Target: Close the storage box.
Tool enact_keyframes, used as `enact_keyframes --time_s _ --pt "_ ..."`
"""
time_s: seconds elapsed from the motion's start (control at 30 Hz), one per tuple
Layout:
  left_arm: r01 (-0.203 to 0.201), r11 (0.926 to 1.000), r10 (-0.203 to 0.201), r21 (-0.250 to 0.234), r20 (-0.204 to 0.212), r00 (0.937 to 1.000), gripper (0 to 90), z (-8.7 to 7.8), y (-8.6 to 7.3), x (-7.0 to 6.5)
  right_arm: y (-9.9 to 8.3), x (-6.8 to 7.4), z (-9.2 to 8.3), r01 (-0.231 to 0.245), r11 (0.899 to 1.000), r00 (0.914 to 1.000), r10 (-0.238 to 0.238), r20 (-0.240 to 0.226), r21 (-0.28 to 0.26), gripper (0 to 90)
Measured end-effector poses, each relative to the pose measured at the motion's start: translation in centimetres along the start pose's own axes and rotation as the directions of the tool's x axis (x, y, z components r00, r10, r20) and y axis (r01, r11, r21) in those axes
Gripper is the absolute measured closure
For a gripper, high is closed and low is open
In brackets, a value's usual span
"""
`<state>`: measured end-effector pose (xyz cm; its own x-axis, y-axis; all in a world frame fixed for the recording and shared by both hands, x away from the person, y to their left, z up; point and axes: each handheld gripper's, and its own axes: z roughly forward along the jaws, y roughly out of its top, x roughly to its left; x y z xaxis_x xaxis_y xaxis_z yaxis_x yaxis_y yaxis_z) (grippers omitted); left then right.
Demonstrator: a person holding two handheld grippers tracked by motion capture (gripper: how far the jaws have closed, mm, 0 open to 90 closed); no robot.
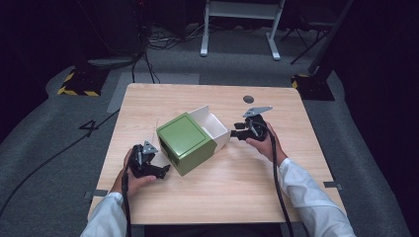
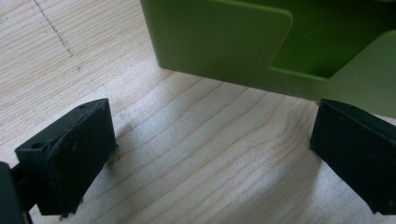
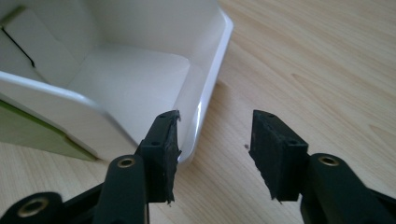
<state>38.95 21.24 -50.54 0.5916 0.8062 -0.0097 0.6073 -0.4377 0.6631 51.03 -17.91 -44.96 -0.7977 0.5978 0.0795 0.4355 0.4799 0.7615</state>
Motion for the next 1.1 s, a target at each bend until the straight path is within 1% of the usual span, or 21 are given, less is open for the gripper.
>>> enact_keyframes --time_s 0.03,0.07,0.1,0.13,0.17,0.2,0.23,0.27,0.3,0.4,0.43,0.5,0.63,0.67,0.7,0.8,0.83,0.87,0.93,1.0,1.1 --pt "-0.001 1.0 0.001 0.003 0.002 1.0 0.4 0.0 0.0 0.0 0.0 0.2 0.2 0.01 1.0 0.9999 -0.01 -0.002 0.007 52.7" --pt "-0.001 1.0 0.001 0.005 -0.001 1.0 0.4 0.0 0.0 0.0 -0.1 0.8 0.7 0.024 0.999 0.9997 -0.024 -0.009 0.027 55.2" --pt "0.0 1.0 0.0 0.003 -0.001 1.0 0.4 0.0 0.0 0.0 -0.1 1.1 1.0 0.037 0.998 0.9993 -0.036 -0.014 0.042 55.1" --pt "0.0 1.0 0.0 0.003 -0.001 1.0 0.4 0.0 0.0 0.0 -0.1 1.1 1.0 0.037 0.998 0.9993 -0.036 -0.014 0.042 55.1" --pt "-0.001 1.0 0.001 0.004 -0.003 1.0 0.4 0.0 0.0 0.0 -0.2 1.5 1.3 0.052 0.997 0.9986 -0.051 -0.016 0.052 55.5" --pt "0.0 1.0 0.0 0.004 -0.004 1.0 0.5 0.0 0.0 0.0 -0.3 1.9 1.7 0.057 0.997 0.9978 -0.055 -0.037 0.058 56.9" --pt "0.0 1.0 0.0 0.004 -0.004 1.0 0.5 0.0 0.0 0.0 -0.3 2.0 1.8 0.059 0.997 0.9975 -0.056 -0.044 0.059 57.0" --pt "0.002 1.0 -0.002 0.003 -0.004 1.0 0.5 0.0 0.0 -0.1 -0.2 2.4 1.9 0.064 0.996 0.9969 -0.061 -0.049 0.058 59.9" --pt "0.005 1.0 -0.005 0.001 -0.005 1.0 0.6 0.0 0.0 -0.1 -0.2 2.5 2.0 0.064 0.996 0.9968 -0.061 -0.053 0.056 60.8" --pt "0.006 1.0 -0.006 0.002 -0.006 1.0 0.6 0.0 0.0 -0.1 -0.1 2.8 2.2 0.052 0.997 0.9965 -0.049 -0.068 0.056 61.8" --pt "0.006 1.0 -0.006 0.001 -0.006 1.0 0.6 0.0 0.0 -0.1 -0.1 2.9 2.2 0.055 0.997 0.9962 -0.051 -0.07 0.054 62.1" --pt "0.006 1.0 -0.006 0.002 -0.006 1.0 0.6 0.0 0.0 -0.1 0.0 3.0 2.3 0.054 0.997 0.9961 -0.051 -0.072 0.053 62.0" --pt "0.007 1.0 -0.007 0.002 -0.007 1.0 0.6 0.0 0.0 -0.1 0.4 3.8 2.6 0.078 0.996 0.9941 -0.074 -0.079 0.044 61.0" --pt "0.004 1.0 -0.004 0.003 -0.009 1.0 0.6 0.0 0.0 -0.1 0.4 3.8 2.6 0.078 0.996 0.9941 -0.074 -0.079 0.044 61.0" --pt "0.005 1.0 -0.005 0.002 -0.009 1.0 0.6 0.0 0.0 -0.2 0.6 4.3 2.8 0.089 0.995 0.9927 -0.085 -0.086 0.043 60.2" --pt "0.007 1.0 -0.007 0.002 -0.01 0.9999 0.6 0.0 0.0 -0.2 0.7 4.7 3.0 0.1 0.994 0.9911 -0.096 -0.092 0.041 59.6" --pt "0.01 0.9999 -0.01 0.002 -0.009 0.9999 0.6 0.0 0.1 -0.2 0.8 4.9 3.0 0.104 0.994 0.9903 -0.1 -0.097 0.042 59.2" --pt "0.011 0.9999 -0.011 -0.003 -0.009 0.9999 0.6 0.1 0.0 -0.2 0.9 5.4 3.3 0.111 0.993 0.988 -0.105 -0.113 0.046 58.4" --pt "0.009 1.0 -0.009 -0.002 -0.009 0.9999 0.6 0.1 0.1 -0.3 0.9 5.7 3.4 0.117 0.992 0.9861 -0.111 -0.124 0.043 57.4" --pt "0.008 1.0 -0.008 -0.002 -0.008 0.9999 0.6 0.1 0.1 -0.2 1.0 5.9 3.4 0.12 0.992 0.9854 -0.114 -0.127 0.043 56.9" --pt "0.008 1.0 -0.008 -0.003 -0.007 0.9999 0.6 0.1 0.1 -0.3 1.3 6.5 3.6 0.128 0.991 0.9826 -0.121 -0.141 0.04 55.9"
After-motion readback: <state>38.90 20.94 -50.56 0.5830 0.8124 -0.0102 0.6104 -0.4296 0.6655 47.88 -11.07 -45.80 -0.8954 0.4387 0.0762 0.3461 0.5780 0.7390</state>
